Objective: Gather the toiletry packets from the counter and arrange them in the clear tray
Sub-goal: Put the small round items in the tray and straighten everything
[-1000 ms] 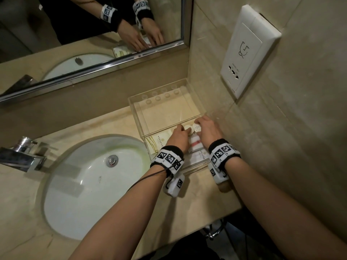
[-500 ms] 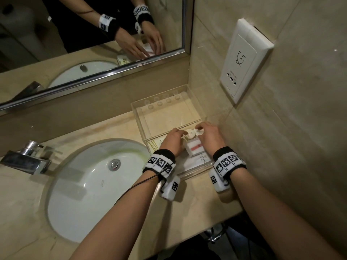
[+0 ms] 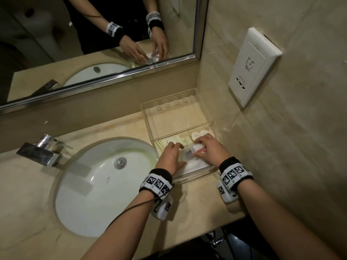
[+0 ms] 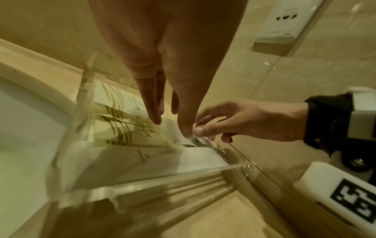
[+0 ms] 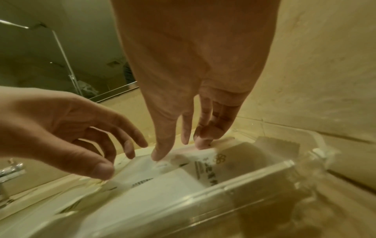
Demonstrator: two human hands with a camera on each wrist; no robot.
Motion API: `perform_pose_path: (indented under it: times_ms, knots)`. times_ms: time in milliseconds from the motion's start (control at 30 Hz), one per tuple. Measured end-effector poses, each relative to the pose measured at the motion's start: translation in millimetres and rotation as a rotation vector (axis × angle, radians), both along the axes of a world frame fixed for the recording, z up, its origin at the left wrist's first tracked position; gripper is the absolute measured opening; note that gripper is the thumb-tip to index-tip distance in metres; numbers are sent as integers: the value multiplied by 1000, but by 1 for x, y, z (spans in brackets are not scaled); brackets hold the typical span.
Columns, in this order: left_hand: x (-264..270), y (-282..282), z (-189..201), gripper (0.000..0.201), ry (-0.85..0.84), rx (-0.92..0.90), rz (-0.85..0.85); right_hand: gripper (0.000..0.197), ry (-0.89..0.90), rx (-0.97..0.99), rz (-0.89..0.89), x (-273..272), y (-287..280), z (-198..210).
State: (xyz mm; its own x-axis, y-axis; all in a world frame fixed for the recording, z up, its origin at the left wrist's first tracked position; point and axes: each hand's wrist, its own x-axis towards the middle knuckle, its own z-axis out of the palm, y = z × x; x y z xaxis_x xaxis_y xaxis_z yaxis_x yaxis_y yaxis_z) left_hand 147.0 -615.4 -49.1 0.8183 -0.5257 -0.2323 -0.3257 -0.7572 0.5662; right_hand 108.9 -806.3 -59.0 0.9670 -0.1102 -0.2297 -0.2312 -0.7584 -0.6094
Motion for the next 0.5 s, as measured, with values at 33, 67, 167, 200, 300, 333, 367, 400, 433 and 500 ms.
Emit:
perform_pose_path:
  times_ms: [33, 67, 167, 200, 300, 333, 367, 400, 433, 500]
  knots:
    - [-1, -5, -1, 56, -21, 7, -4, 47, -2, -11, -19, 0, 0, -1]
    - [-2, -10, -1, 57, -40, 18, -11, 49, -4, -18, -43, 0, -1, -2]
    - [-2, -21, -2, 58, -69, 70, -45, 57, 15, -36, -153, -1, -2, -3]
    - [-2, -23, -3, 58, -73, 84, -57, 61, 24, -55, -186, -1, -3, -4]
    - [-1, -28, -5, 58, -67, 84, -78, 72, 44, -78, -215, -4, -7, -8]
    - [-1, -28, -5, 60, -59, 86, -82, 75, 52, -79, -211, -5, -8, -9]
    - [-1, -29, -5, 62, -48, 89, -84, 78, 60, -82, -207, -7, -9, -10]
    - [-1, -29, -5, 64, -33, 92, -81, 79, 68, -88, -208, -8, -9, -12]
    - [-1, -30, -5, 65, -22, 88, -74, 79, 72, -94, -212, -9, -9, -13]
    - [-1, -30, -5, 66, 4, 67, -62, 77, 82, -99, -221, -10, -8, -13]
